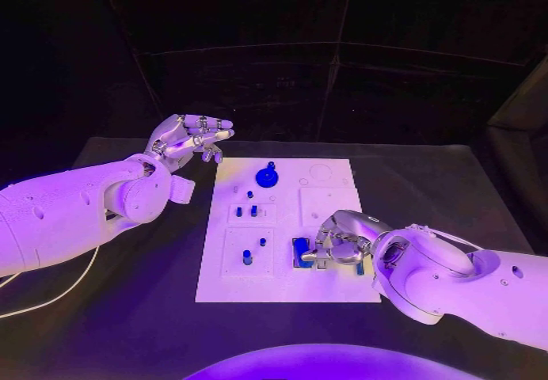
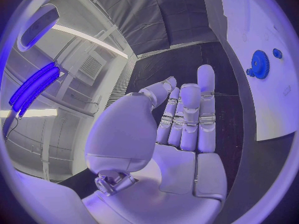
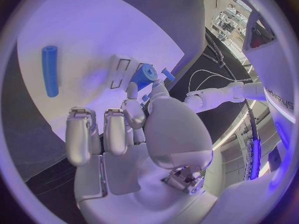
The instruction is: Assemble the parts on the task board
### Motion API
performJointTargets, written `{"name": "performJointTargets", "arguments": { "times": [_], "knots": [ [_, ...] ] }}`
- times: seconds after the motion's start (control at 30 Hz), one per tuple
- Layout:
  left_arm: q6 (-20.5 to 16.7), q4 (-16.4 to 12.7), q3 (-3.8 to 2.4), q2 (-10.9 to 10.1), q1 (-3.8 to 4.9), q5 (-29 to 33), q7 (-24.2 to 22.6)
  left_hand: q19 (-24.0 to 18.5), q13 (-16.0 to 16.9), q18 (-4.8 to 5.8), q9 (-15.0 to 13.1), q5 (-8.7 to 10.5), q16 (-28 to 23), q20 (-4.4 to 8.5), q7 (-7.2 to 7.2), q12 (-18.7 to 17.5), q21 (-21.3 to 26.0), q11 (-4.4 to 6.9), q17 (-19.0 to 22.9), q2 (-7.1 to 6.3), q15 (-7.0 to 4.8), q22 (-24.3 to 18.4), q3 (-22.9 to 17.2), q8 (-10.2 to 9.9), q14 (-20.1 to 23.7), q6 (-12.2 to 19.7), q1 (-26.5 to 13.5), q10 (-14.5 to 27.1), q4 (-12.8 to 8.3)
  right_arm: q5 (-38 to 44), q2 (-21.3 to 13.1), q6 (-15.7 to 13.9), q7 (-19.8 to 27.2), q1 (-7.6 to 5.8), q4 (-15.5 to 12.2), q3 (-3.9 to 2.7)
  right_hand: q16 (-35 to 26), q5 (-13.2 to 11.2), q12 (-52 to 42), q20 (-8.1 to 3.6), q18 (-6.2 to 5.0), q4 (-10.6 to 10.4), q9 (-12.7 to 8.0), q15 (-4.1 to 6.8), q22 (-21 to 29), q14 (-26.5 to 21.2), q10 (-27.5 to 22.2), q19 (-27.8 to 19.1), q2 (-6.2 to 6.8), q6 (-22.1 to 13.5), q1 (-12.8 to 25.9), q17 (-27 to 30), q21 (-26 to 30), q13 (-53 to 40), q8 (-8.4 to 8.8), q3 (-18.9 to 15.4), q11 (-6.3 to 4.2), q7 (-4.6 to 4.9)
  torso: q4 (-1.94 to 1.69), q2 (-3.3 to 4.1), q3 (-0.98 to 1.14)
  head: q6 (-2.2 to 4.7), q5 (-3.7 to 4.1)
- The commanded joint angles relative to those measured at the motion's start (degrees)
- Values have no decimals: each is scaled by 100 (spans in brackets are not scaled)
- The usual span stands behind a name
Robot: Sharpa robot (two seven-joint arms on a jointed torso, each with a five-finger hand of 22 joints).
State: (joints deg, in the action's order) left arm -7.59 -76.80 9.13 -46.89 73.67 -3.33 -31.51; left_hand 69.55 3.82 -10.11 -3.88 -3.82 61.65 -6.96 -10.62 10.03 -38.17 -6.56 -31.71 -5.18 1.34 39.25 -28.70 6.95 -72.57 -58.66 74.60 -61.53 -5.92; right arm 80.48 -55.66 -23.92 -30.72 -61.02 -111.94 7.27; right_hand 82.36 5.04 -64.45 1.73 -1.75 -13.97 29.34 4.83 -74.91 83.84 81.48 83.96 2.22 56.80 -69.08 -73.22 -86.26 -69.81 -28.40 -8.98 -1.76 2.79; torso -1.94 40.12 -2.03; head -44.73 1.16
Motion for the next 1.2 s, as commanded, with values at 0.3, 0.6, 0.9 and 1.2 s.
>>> {"name": "performJointTargets", "arguments": {
  "times": [0.3,0.6,0.9,1.2],
  "knots": [
    [31,-19,-5,-3,7,22,-17,-29,0,-42,1,-7,-20,5,-14,27,20,-10,7,57,-1,-5,25,20,17,-9,-18,24,-11,77,209,217,-38,-7,206,-2,10,14,-12,-24,38,167,50,29,-1071,331,41,243,-183,22,-403,-16,-16,-32,40,-15,11,-25,-2,9,-1,-26,-34],
    [30,-24,-5,-6,8,22,-17,-29,0,-42,1,-7,-20,5,-14,27,20,-10,7,57,-1,-5,25,20,17,-9,-18,24,-11,110,278,195,25,-7,238,-3,12,-43,-8,-25,39,335,69,30,-1076,331,44,245,-186,30,-645,-29,-18,-47,55,-42,9,-25,12,0,1,-47,-36],
    [32,-19,-5,-9,8,22,-19,-29,0,-42,1,-7,-20,5,-14,27,20,-10,7,57,-1,-5,25,20,17,-9,-18,24,-11,-164,23,-426,686,-8,86,-4,-15,256,91,-3,28,324,18,-10,-1038,322,0,211,-219,-148,-613,16,17,0,229,-170,66,51,12,-7,2,-34,-2],
    [22,-14,-5,-8,8,22,-26,-29,0,-42,1,-7,-20,5,-14,27,20,-10,7,57,-1,-5,25,20,17,-9,-18,24,-11,-576,-819,-348,1205,-75,-240,-9,-52,429,398,127,12,399,-332,-149,-991,309,-134,166,-444,-382,-793,64,64,174,876,-266,230,248,17,-21,-15,-4,130]
  ]
}}
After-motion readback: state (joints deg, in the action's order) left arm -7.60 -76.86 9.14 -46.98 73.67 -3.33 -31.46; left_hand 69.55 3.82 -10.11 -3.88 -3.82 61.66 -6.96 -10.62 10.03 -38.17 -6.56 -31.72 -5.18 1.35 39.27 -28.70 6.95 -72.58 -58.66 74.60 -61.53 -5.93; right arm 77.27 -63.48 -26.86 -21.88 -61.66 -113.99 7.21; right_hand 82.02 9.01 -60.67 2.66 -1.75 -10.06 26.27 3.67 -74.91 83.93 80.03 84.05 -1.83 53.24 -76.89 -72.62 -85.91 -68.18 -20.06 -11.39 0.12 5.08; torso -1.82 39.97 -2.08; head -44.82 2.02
